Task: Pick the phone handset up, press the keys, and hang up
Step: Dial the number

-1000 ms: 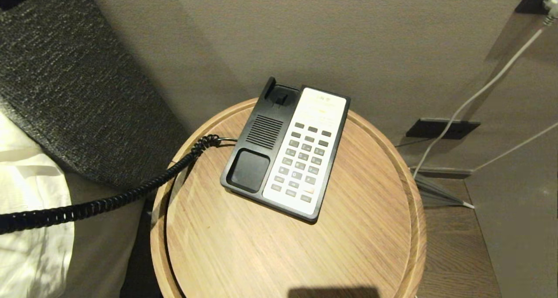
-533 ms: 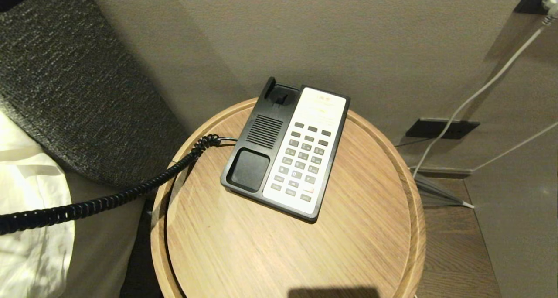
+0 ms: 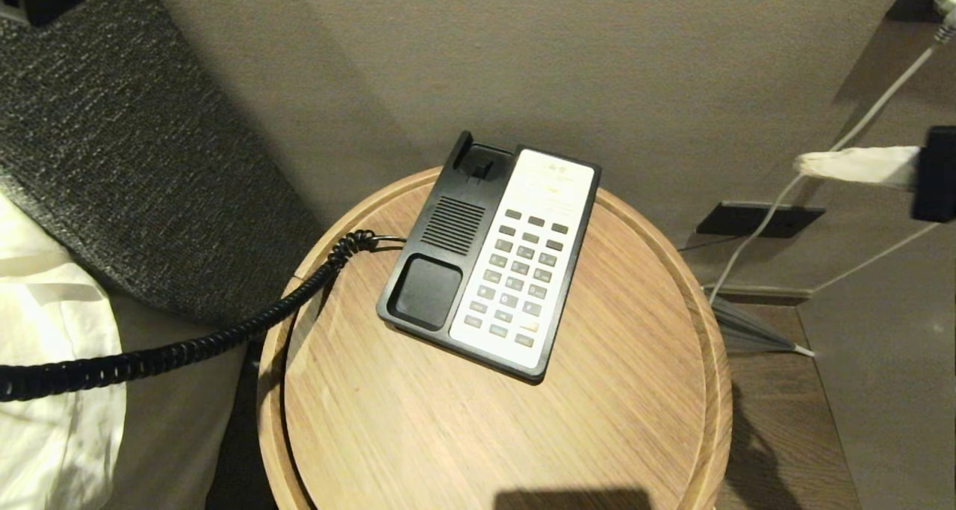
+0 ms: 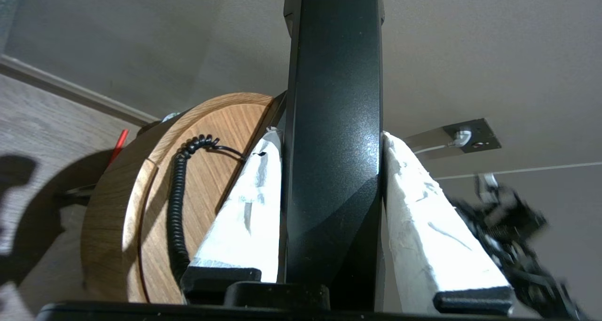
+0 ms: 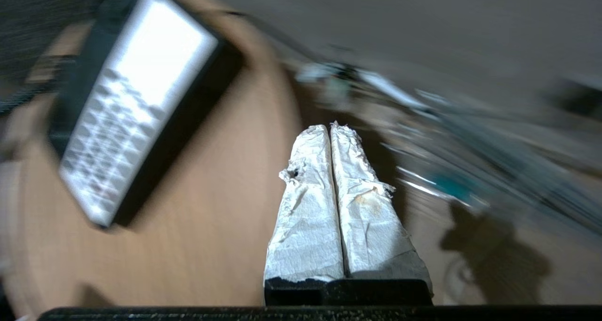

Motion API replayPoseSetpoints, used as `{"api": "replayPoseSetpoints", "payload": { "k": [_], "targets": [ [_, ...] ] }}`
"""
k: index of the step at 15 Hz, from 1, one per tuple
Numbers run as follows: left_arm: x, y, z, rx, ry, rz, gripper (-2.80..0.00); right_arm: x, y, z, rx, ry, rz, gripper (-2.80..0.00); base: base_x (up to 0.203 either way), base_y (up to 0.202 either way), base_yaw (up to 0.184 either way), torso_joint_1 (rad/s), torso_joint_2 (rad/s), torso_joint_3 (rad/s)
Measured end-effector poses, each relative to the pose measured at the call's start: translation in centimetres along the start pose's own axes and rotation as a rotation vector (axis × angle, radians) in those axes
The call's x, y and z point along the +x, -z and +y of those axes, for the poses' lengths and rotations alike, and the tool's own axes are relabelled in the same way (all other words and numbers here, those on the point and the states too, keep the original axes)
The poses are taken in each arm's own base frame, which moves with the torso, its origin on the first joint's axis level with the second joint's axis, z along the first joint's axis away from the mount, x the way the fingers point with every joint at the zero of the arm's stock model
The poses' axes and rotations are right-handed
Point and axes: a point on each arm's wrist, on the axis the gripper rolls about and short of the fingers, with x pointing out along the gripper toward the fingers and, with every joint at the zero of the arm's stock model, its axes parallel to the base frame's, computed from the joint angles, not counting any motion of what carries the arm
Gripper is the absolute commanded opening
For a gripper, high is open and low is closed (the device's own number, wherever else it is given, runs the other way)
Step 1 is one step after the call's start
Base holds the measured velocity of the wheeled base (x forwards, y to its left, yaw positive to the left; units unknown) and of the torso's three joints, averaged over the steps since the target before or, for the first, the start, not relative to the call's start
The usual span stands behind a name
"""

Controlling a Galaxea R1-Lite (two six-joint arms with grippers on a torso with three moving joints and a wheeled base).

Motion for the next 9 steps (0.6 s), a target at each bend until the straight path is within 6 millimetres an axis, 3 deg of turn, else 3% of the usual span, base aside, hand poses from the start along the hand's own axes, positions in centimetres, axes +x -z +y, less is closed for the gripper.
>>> {"api": "replayPoseSetpoints", "payload": {
  "k": [4,6,9],
  "targets": [
    [0.0,0.1,0.1,0.001,-0.003,0.002,-2.8,6.0,-0.1,5.7,0.039,-0.158,0.071,-2.8,0.0,0.0,0.0,0.0,0.0,0.0],
    [0.0,0.0,0.0,0.0,0.0,0.0,-2.8,7.3,0.5,7.6,0.046,-0.199,0.113,-2.8,0.0,0.0,0.0,0.0,0.0,0.0],
    [-0.1,0.0,0.0,0.0,0.001,0.0,-2.8,7.7,1.1,8.8,0.079,-0.238,0.157,-2.8,0.0,0.0,0.0,0.0,0.0,0.0]
  ]
}}
